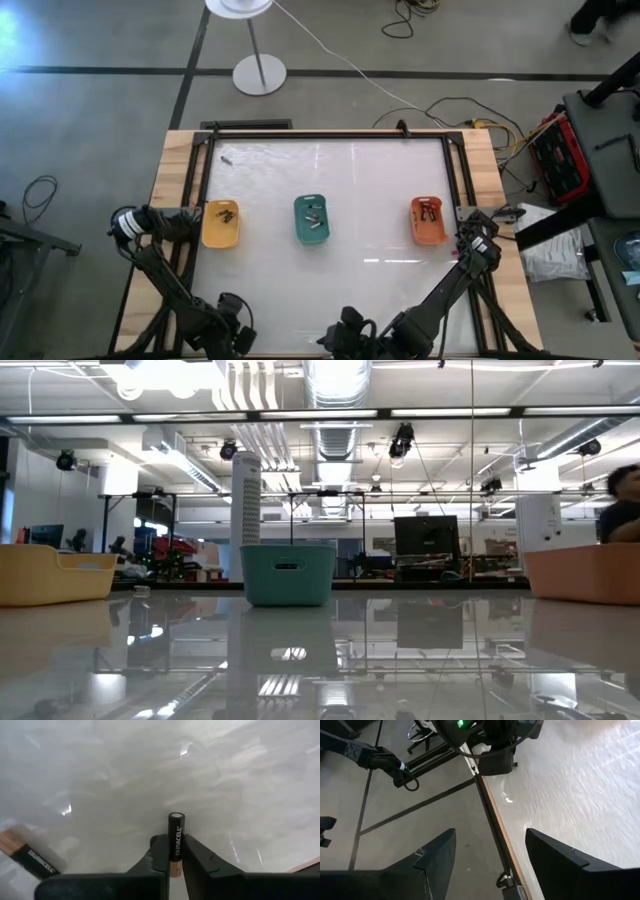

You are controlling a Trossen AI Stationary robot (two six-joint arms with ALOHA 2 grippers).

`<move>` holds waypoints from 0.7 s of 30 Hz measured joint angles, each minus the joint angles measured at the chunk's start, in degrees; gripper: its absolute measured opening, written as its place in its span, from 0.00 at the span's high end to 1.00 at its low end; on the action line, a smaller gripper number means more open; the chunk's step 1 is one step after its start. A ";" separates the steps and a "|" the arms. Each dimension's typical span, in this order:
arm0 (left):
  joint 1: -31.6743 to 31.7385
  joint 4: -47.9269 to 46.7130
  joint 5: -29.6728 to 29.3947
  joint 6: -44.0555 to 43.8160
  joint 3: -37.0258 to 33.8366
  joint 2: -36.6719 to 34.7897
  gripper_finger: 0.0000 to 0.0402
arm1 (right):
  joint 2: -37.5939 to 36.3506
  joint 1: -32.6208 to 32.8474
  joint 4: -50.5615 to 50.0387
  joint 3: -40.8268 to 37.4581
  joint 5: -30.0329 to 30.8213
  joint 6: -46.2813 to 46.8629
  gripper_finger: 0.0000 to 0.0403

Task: Sort batteries
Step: Put the black battery into the yellow bin

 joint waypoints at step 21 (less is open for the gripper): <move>17.89 -29.09 -12.44 16.13 4.79 -21.66 1.00 | -6.43 7.64 -9.28 4.53 0.51 -4.77 0.40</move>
